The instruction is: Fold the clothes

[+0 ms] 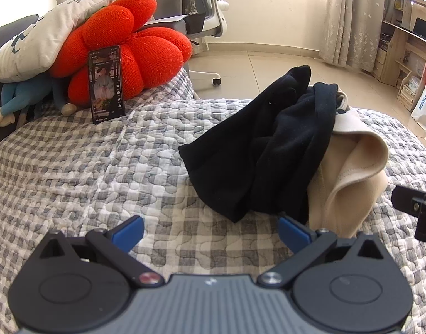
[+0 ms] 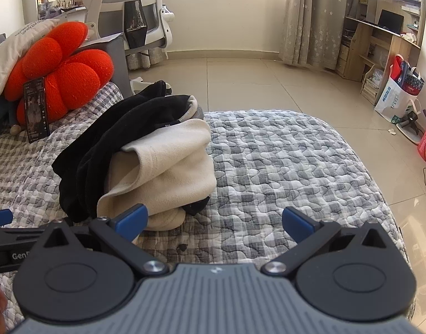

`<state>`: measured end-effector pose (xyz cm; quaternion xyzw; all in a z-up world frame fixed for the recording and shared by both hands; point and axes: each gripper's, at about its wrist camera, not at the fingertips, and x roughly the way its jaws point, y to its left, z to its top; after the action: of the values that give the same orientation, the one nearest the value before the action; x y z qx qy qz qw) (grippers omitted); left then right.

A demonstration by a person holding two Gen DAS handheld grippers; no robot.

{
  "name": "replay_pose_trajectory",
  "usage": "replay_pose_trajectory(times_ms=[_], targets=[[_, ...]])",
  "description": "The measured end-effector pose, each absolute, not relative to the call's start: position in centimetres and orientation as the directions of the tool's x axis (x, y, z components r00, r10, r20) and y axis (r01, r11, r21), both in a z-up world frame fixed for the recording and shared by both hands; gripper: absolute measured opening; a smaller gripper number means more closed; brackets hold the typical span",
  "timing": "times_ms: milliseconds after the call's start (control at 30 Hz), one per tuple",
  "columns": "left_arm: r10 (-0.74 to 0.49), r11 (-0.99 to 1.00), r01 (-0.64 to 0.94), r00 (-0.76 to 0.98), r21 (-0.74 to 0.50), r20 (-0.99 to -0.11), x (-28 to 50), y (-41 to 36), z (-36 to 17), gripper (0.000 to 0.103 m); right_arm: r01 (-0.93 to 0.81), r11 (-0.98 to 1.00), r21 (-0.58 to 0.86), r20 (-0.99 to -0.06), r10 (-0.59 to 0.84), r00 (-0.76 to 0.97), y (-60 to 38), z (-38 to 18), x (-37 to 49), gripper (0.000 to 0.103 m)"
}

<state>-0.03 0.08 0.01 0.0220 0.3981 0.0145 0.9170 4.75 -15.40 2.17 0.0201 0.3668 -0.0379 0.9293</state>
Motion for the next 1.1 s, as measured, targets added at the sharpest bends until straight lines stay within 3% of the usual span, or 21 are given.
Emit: replay_pose_trajectory(times_ms=[1100], targets=[[0.044,0.998,-0.002,0.670,0.057,-0.741,-0.2,0.8,-0.2,0.103,0.074,0.997,0.004,-0.686,-0.051,0.726,-14.2,1.8,4.6,0.103]])
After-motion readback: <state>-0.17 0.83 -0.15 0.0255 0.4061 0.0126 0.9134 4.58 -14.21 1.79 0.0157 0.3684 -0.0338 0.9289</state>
